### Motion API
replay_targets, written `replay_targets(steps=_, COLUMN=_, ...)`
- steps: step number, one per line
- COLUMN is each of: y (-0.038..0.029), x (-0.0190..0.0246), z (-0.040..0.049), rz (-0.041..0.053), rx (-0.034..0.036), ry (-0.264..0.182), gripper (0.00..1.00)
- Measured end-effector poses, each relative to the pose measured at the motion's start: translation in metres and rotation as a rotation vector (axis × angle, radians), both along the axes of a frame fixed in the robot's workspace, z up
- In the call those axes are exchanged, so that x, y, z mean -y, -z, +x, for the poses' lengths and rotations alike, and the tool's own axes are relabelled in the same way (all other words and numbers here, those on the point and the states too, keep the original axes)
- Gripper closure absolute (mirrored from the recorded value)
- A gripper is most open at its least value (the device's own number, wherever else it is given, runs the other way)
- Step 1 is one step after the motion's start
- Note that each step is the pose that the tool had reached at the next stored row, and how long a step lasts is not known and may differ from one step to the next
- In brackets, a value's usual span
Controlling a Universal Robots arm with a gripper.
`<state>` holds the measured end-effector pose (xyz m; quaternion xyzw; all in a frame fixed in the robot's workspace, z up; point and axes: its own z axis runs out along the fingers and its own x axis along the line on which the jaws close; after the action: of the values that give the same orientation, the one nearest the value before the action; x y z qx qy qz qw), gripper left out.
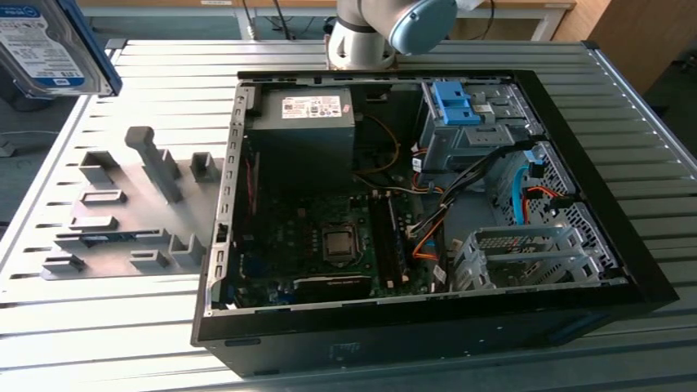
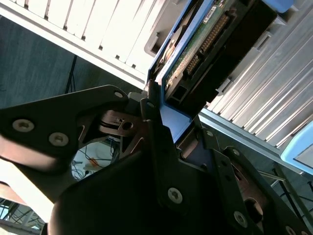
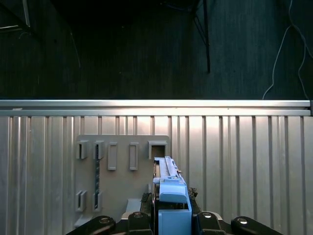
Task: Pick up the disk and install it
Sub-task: 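Pick up the disk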
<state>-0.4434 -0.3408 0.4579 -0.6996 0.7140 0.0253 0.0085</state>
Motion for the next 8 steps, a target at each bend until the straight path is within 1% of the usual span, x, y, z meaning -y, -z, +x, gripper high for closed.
replay_targets(steps=8, y=-0.0055, x=0.0000, z=0.0000, rz=0.0000, rx=0.0000, ry=0.000, gripper=0.64)
